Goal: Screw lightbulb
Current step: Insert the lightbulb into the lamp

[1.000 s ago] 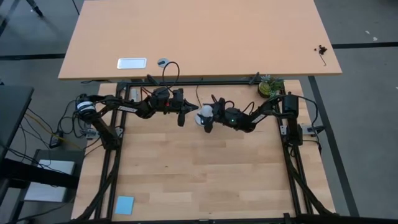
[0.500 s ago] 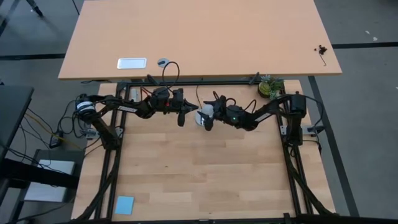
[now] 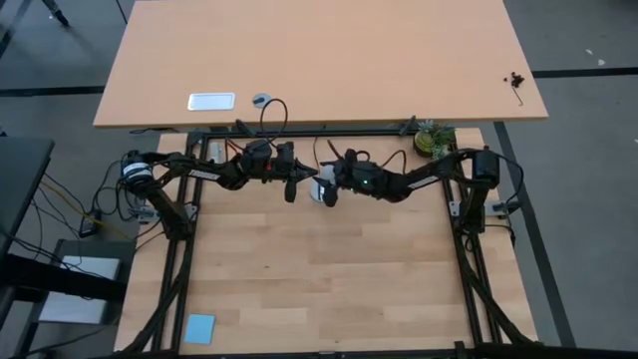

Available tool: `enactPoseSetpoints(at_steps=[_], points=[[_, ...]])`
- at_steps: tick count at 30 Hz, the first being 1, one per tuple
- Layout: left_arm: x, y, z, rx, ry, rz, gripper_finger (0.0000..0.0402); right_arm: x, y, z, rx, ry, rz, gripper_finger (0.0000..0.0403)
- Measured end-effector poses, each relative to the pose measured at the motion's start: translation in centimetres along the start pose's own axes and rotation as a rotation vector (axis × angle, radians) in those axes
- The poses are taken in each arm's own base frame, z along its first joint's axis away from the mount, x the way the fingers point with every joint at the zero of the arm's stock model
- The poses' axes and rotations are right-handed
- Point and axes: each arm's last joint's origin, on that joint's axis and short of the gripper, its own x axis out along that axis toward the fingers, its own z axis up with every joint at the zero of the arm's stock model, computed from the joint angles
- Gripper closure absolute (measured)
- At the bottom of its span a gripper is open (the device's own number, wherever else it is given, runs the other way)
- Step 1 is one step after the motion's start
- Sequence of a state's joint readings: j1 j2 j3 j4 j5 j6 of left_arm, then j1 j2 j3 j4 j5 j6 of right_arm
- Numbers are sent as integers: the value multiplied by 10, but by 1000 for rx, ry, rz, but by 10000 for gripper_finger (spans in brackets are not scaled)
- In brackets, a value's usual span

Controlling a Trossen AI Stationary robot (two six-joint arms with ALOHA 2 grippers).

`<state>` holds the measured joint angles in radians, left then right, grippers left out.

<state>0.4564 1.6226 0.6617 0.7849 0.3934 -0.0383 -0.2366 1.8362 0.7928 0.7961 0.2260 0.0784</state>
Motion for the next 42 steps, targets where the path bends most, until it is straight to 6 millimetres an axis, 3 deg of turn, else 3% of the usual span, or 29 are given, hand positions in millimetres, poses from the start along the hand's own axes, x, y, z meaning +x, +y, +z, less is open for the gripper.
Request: enactPoseSetpoints(at_steps=[11,20,30,42], points=[[-1,0,0,1,1,7,401,18,-5,21,-14,161,34,146],[-1,-1,3,8,-7,-14,401,19,-10,12,11,236,73,129],[-5,-4,31,9,-104,-27,401,19,-10,15,-6,223,80,147],[13,5,56,33,194,73,401,19,-10,15,-18,220,82,172]])
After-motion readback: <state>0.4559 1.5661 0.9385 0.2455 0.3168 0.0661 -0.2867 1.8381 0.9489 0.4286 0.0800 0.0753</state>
